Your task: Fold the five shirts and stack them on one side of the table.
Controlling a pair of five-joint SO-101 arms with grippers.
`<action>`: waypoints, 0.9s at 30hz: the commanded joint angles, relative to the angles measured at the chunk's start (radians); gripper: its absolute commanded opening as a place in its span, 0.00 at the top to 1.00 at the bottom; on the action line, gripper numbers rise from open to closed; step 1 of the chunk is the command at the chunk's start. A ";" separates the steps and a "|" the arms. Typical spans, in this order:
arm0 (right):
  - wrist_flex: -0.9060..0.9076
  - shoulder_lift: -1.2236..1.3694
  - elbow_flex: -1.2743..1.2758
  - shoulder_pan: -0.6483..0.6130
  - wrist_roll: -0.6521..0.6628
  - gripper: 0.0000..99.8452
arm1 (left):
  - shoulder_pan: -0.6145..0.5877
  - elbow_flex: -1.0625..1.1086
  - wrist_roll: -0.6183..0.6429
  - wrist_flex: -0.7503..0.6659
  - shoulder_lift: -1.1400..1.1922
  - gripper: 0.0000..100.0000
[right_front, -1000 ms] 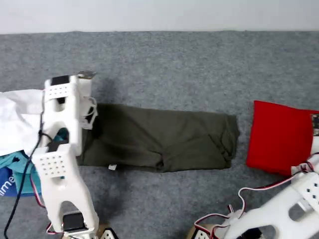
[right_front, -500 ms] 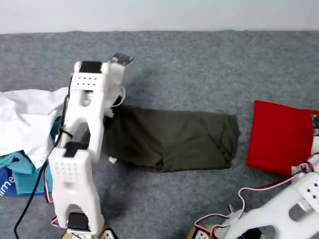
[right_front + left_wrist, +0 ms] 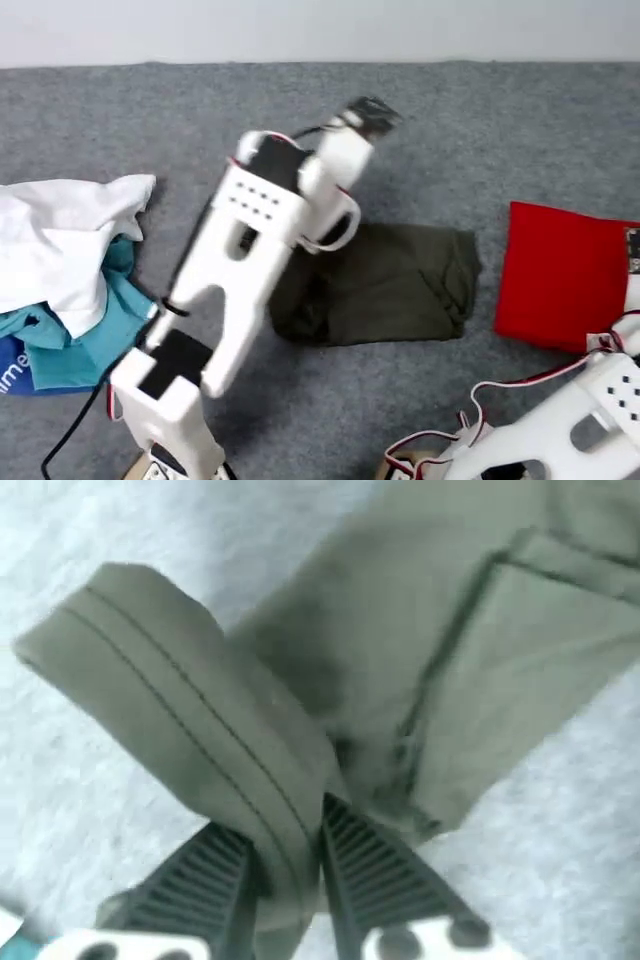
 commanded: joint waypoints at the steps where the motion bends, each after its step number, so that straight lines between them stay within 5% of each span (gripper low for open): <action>1: 0.002 -0.030 -0.011 -0.012 0.005 0.97 | 0.094 -0.047 0.038 -0.069 -0.018 0.99; 10: 0.002 -0.038 -0.009 -0.007 0.003 0.97 | 0.213 -0.090 0.115 -0.233 0.106 0.99; 20: 0.045 -0.039 -0.009 -0.008 0.000 0.97 | 0.287 -0.437 0.146 -0.233 0.404 0.98; 27: 0.047 -0.039 -0.009 -0.005 0.000 0.97 | 0.287 -0.750 0.149 -0.083 0.597 0.74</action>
